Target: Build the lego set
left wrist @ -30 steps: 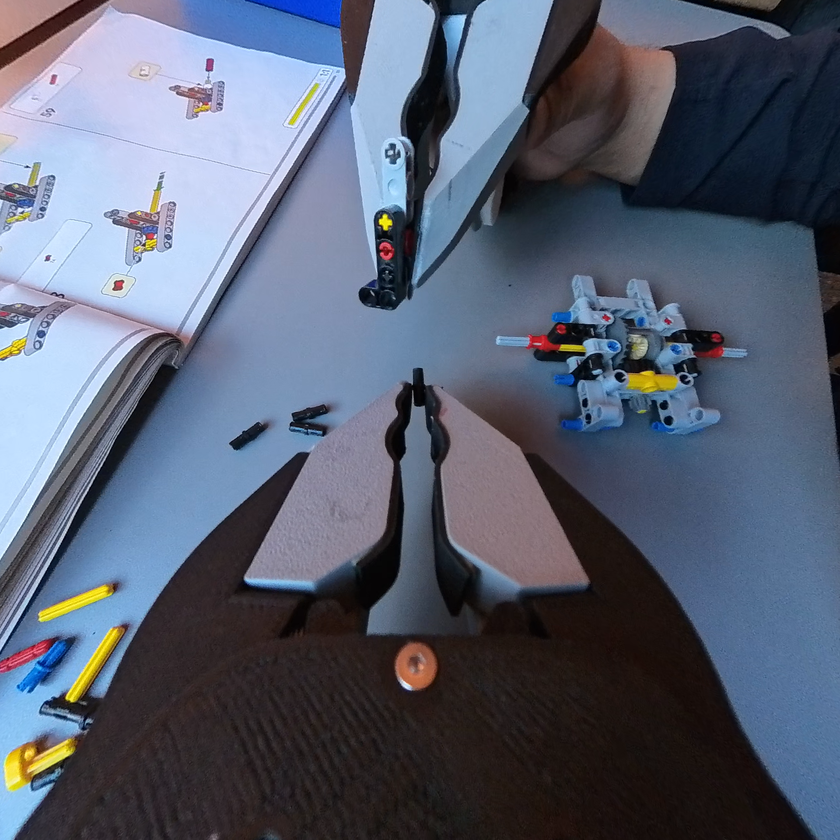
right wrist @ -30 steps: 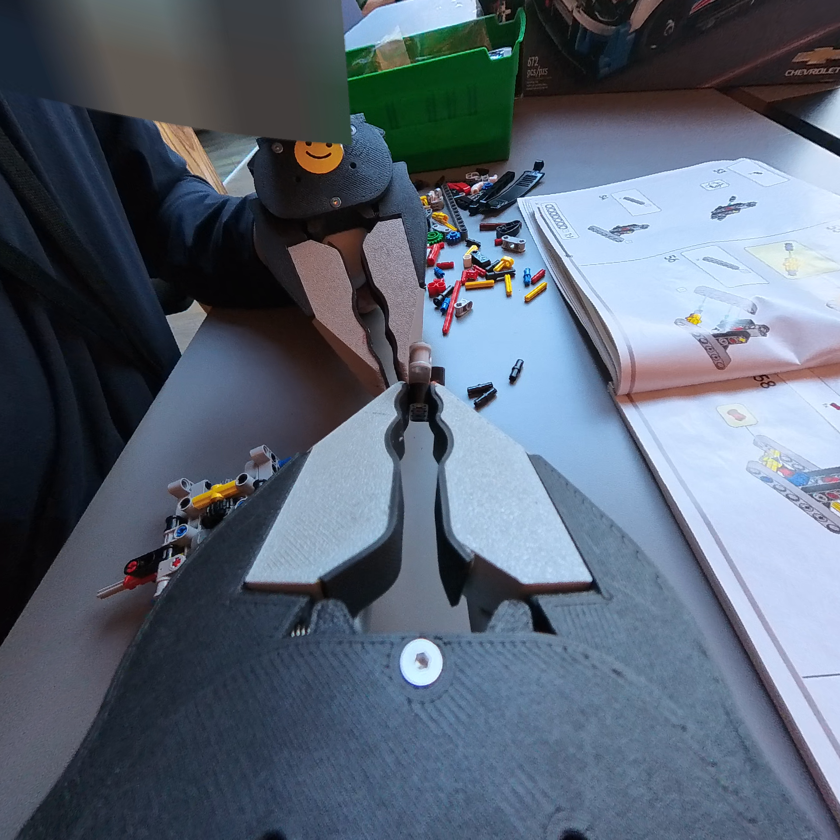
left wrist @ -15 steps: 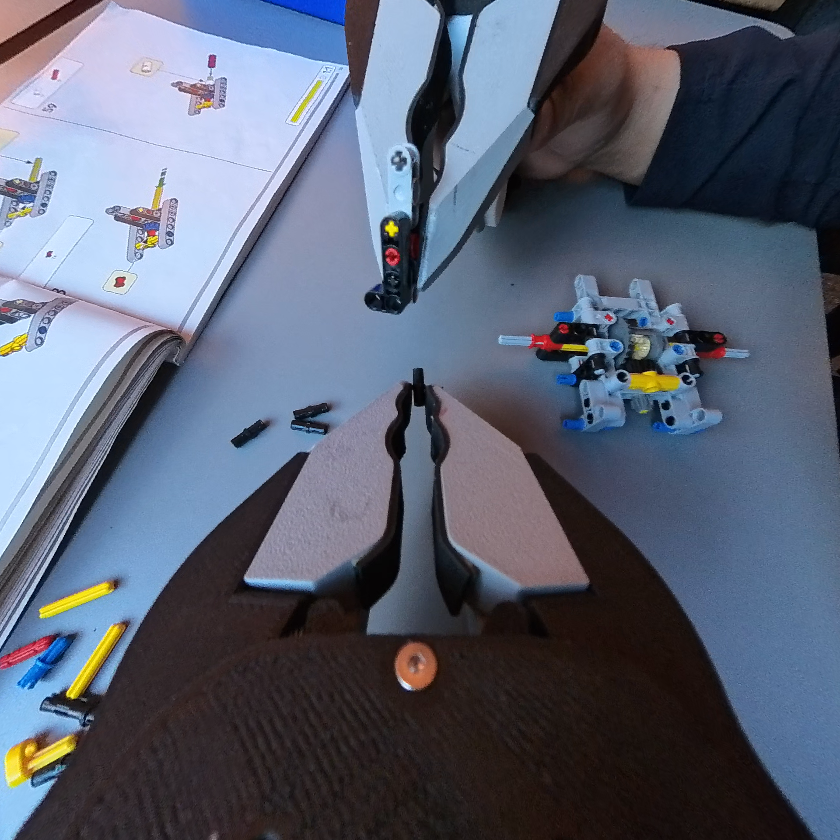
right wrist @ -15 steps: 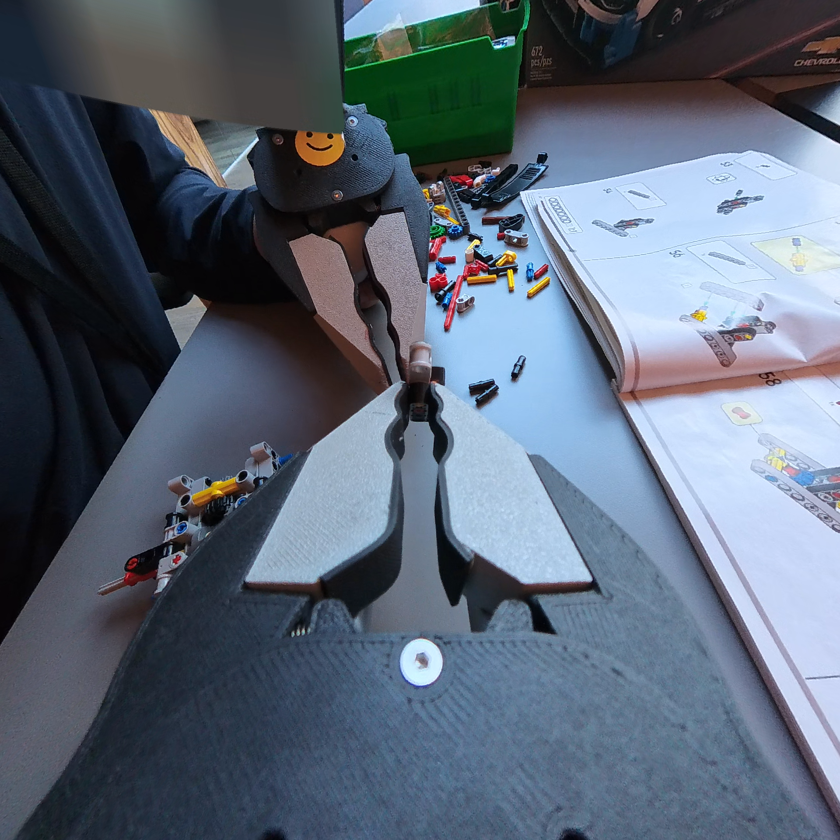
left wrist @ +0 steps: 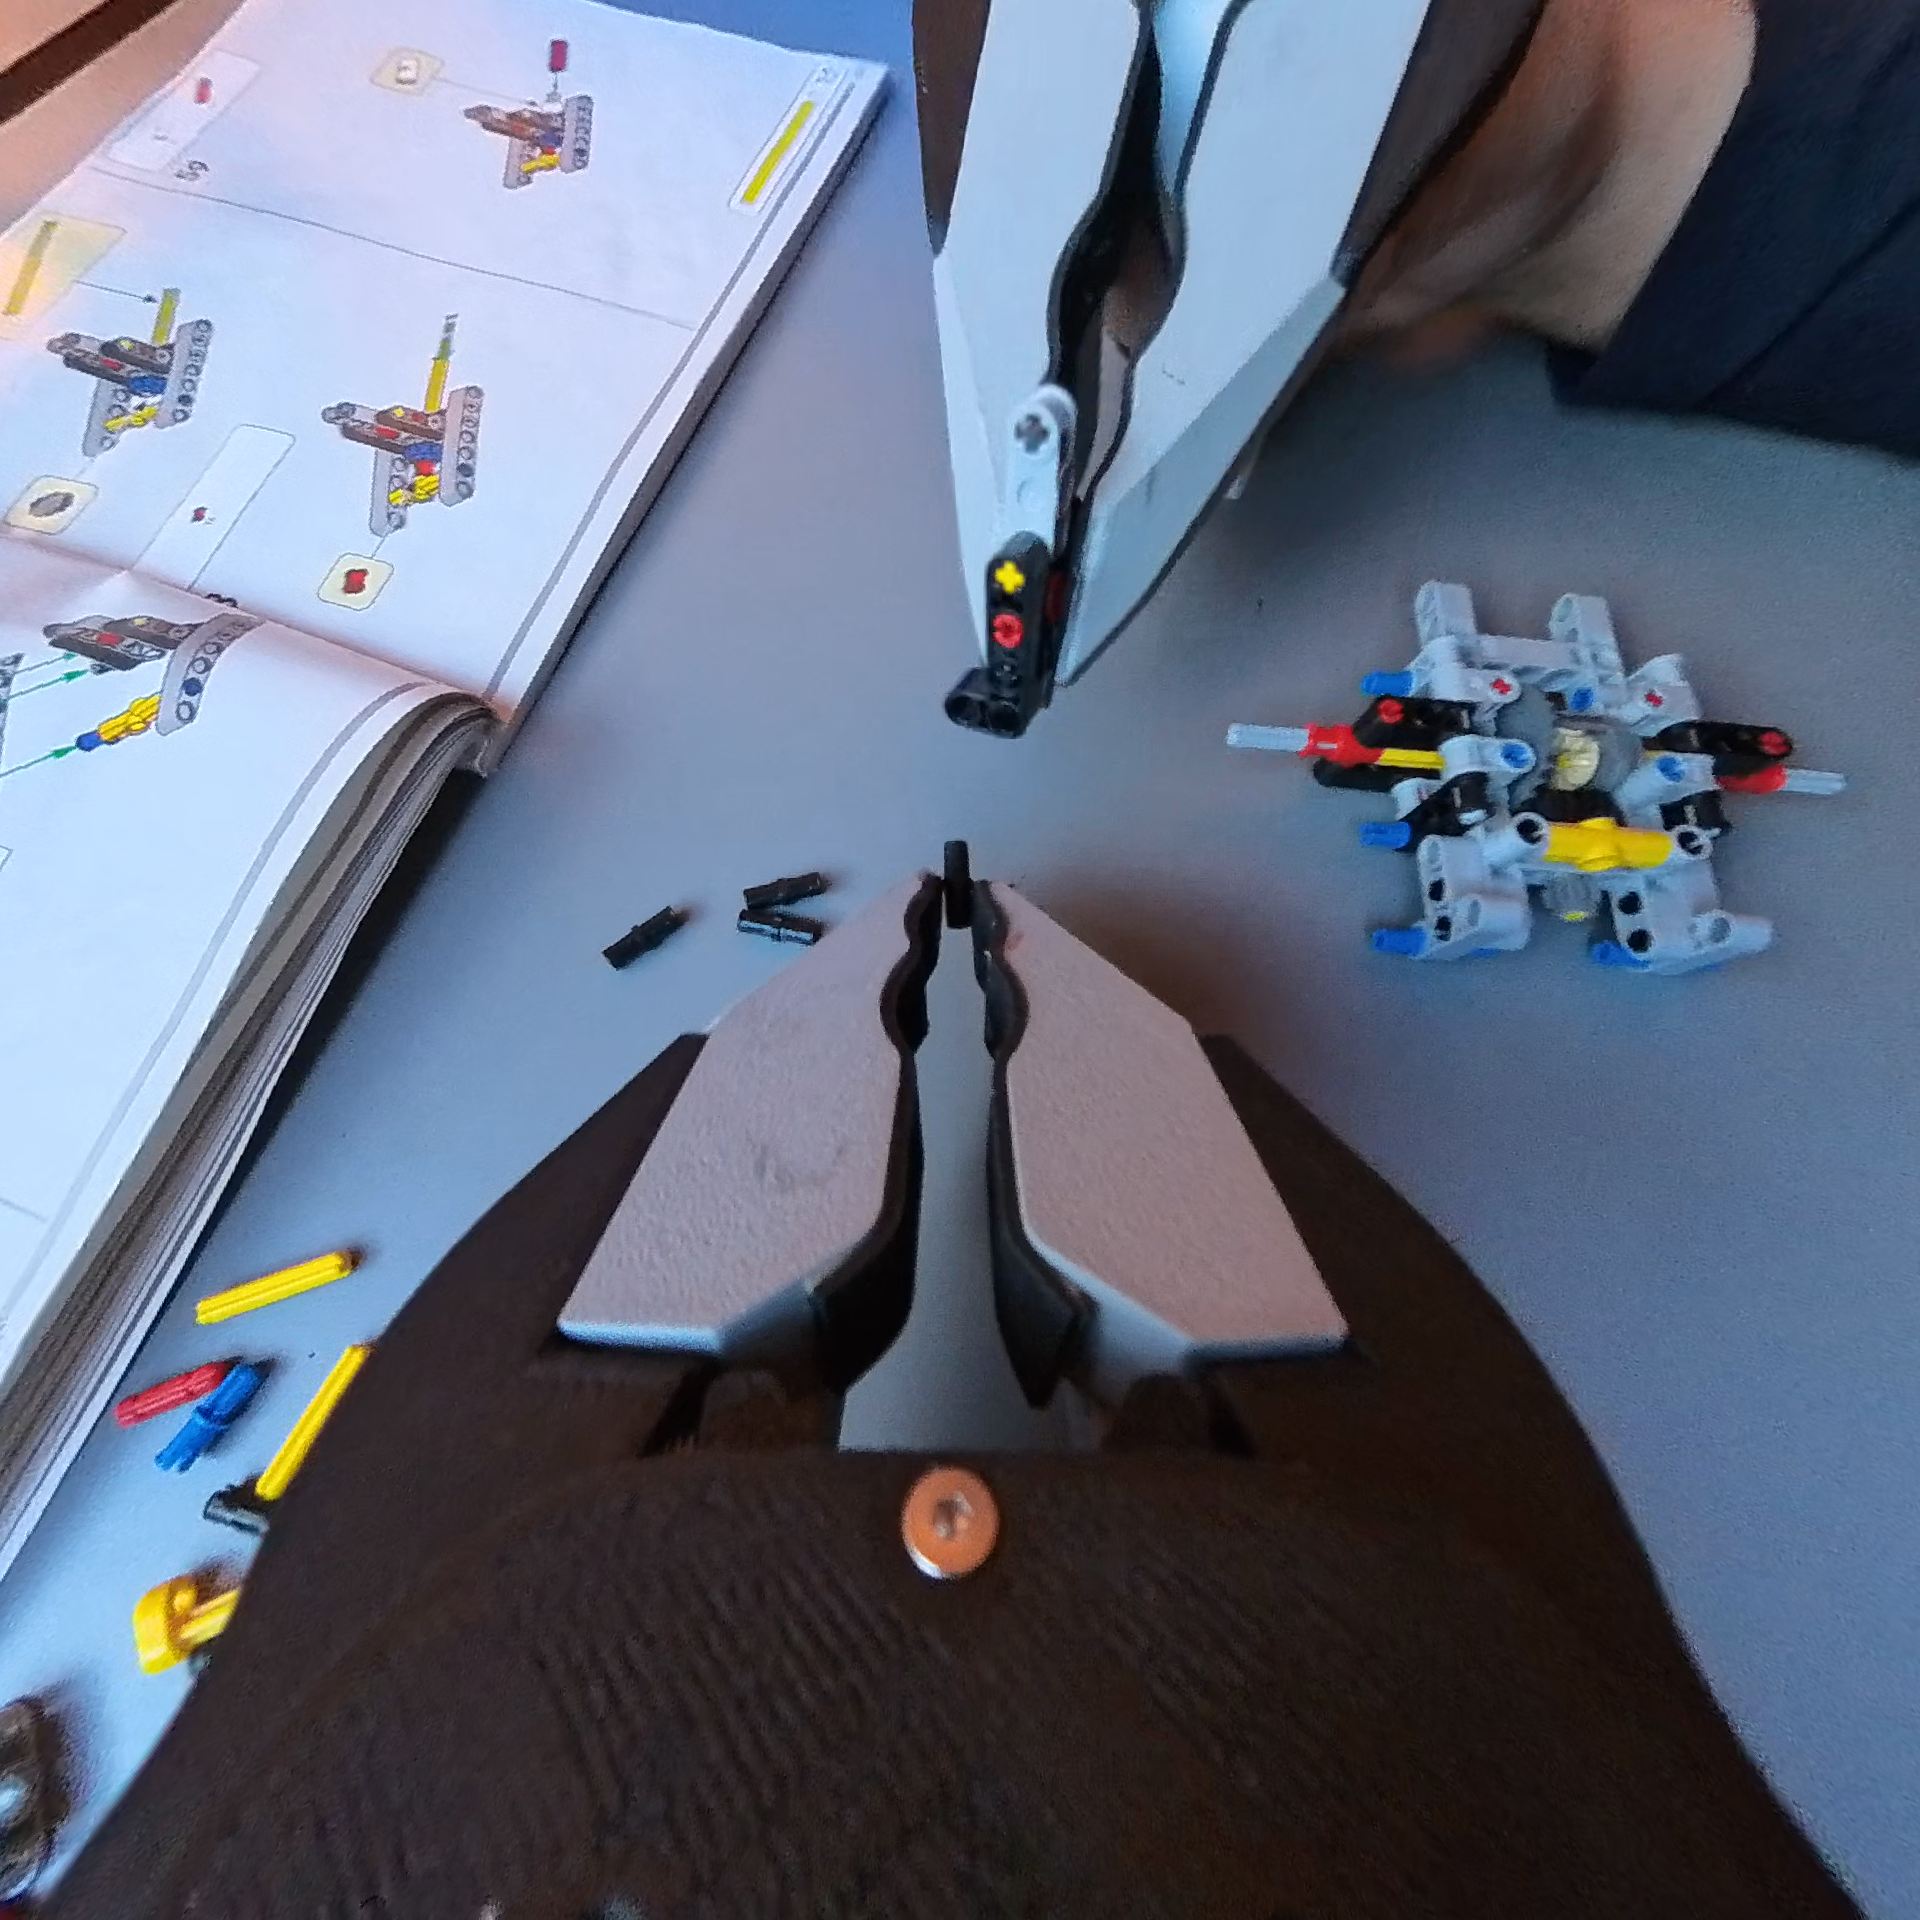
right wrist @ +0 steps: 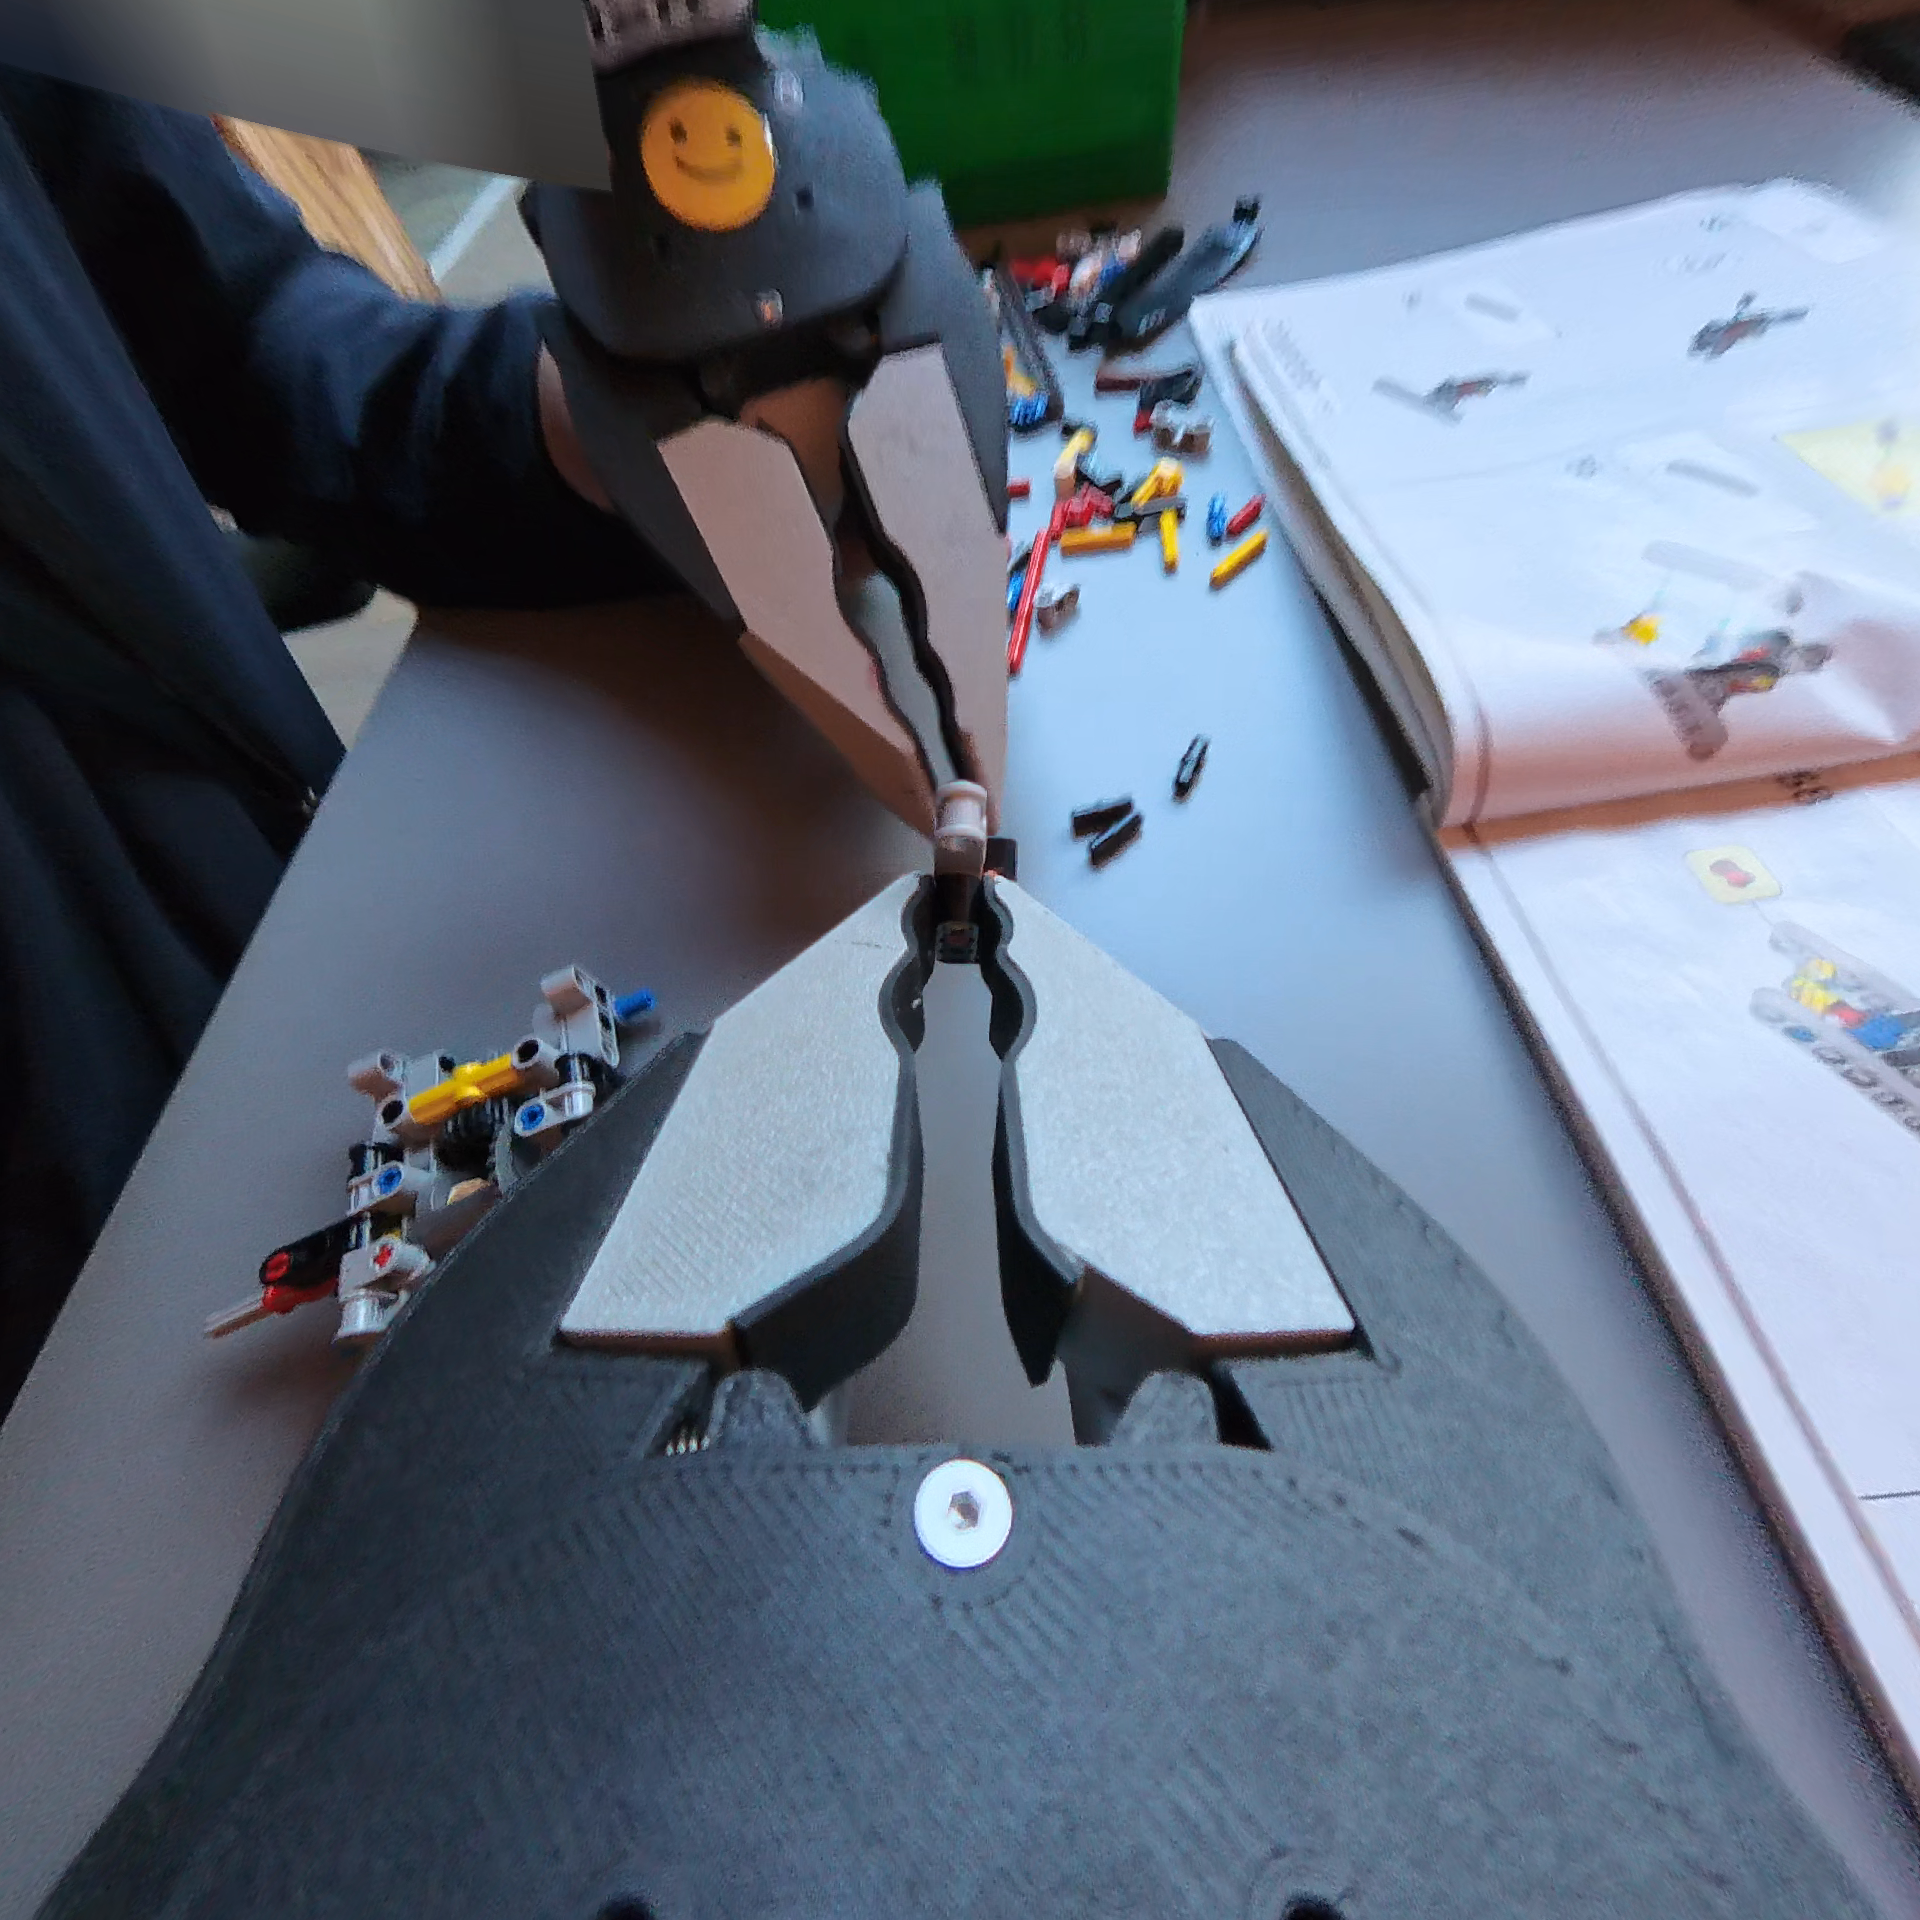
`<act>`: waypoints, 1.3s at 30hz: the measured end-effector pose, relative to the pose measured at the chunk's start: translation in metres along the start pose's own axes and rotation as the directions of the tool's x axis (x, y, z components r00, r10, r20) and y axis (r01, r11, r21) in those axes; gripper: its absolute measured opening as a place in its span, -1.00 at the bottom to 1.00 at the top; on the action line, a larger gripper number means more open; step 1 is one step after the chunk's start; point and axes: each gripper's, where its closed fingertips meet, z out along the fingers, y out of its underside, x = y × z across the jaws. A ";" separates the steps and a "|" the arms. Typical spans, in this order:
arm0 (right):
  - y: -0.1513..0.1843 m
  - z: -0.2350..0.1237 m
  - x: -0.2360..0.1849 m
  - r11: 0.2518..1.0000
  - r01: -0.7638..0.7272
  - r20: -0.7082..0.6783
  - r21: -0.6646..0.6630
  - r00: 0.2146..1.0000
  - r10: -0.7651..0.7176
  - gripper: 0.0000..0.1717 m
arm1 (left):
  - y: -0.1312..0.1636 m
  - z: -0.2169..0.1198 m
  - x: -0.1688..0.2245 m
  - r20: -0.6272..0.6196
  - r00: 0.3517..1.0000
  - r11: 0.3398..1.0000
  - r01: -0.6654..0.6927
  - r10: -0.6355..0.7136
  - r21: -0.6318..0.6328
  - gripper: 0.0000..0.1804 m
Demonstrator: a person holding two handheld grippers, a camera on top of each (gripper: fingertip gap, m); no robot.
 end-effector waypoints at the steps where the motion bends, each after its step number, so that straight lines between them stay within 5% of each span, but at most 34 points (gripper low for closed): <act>1: 0.003 0.002 -0.001 1.000 0.006 -0.003 -0.022 1.000 -0.006 -0.95 | 0.001 0.001 -0.001 0.012 1.000 1.000 -0.016 0.017 -0.011 -0.97; 11: 0.033 0.014 0.000 0.967 0.099 -0.054 -0.234 0.992 -0.115 -0.95 | 0.011 0.005 0.001 0.027 0.991 0.988 -0.128 0.131 -0.081 -0.97; 25: 0.036 0.013 -0.002 0.959 0.140 -0.068 -0.246 0.985 -0.161 -0.94 | 0.015 0.006 0.011 -0.034 0.976 0.972 -0.217 0.215 -0.088 -0.97; 39: 0.033 0.012 0.002 0.974 -0.058 -0.016 -0.221 0.998 0.056 -0.95 | 0.014 0.006 0.009 -0.028 0.979 0.975 -0.201 0.200 -0.090 -0.97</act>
